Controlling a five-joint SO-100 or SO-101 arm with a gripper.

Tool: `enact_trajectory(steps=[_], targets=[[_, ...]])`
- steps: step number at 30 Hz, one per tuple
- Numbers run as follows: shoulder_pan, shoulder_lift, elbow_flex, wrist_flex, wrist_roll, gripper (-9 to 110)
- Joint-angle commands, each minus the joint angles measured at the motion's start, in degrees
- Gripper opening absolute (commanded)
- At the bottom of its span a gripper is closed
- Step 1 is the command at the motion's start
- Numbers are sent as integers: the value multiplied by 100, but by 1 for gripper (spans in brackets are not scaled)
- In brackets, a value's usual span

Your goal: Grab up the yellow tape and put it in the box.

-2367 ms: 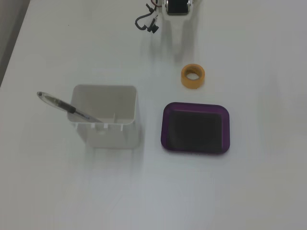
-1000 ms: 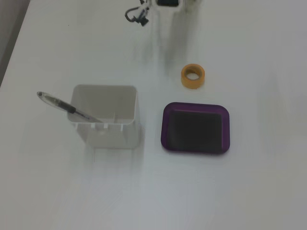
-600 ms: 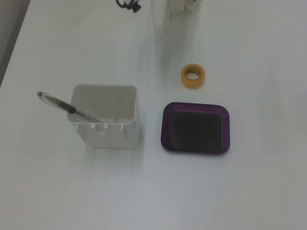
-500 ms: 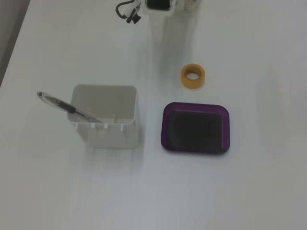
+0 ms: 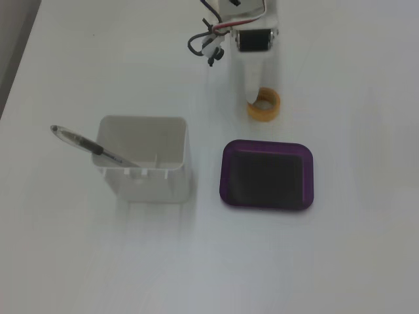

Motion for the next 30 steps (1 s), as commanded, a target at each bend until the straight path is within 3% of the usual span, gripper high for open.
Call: enact_trajectory(steps=[1,11,30], targets=[[-26,-18,149,26,-53,20],[-659,-79,809,-369,0,20],[-598,-97,1582,-1266,-53,16]])
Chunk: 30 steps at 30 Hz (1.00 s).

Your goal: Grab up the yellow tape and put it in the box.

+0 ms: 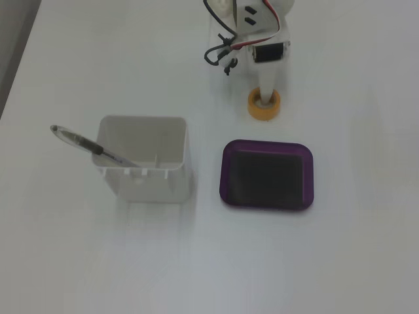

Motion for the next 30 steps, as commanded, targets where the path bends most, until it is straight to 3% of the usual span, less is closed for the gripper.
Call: enact_trajectory(steps=[1,4,8,18,30], targets=[[9,18,-62,-70,-35,13],[9,26,-114,-70,-18,-1],[-18,132,-404,18,-35,-1],[-70,237,-3727,896,26,-1],[18,-2716,-5704,659,343,-1]])
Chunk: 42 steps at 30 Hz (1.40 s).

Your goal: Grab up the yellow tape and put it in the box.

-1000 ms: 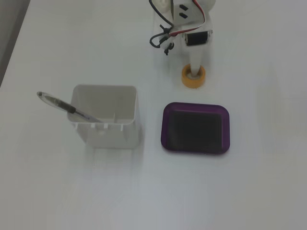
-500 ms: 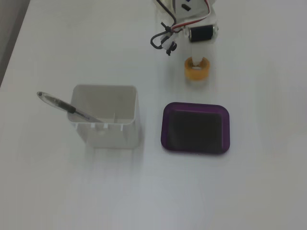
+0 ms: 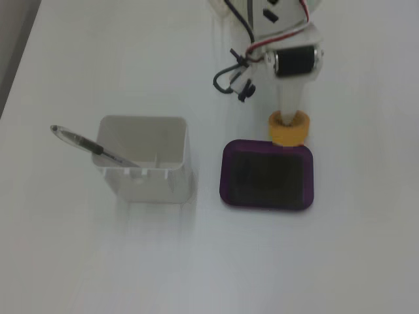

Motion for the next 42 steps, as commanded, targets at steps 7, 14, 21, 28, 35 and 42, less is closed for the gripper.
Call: enact_trajectory(steps=[7,14,21,28,35,42], targets=[[439,-1406,-1125,-62,-9,-1],[765,-1767,-1125,-132,-9,-1],[686,-1828,-1055,-62,-9,0],[721,-1740,-1134,185,0,9],[747,-1617,-2461,1556,62,21],[387,-229,-4764,3243,9,21]])
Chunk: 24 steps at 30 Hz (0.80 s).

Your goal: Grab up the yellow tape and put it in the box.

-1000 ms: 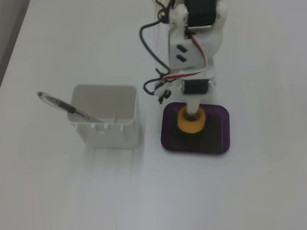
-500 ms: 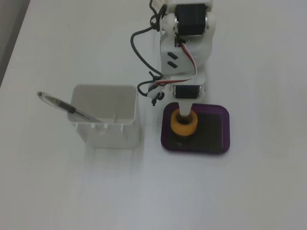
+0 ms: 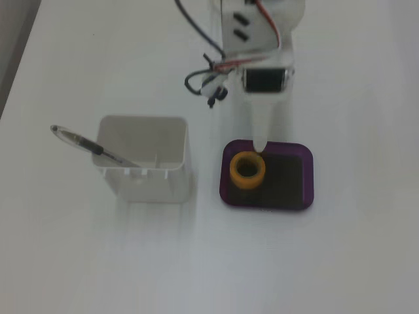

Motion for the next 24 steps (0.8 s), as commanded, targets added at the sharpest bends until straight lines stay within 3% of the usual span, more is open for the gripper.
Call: enact_trajectory(steps=[1,7,15,24], targets=[[-272,1248,-1239,756,0,21],[-281,3296,-765,914,141,21],[-229,5572,2997,782,185,21],[993,8060,8227,-1793,132,21]])
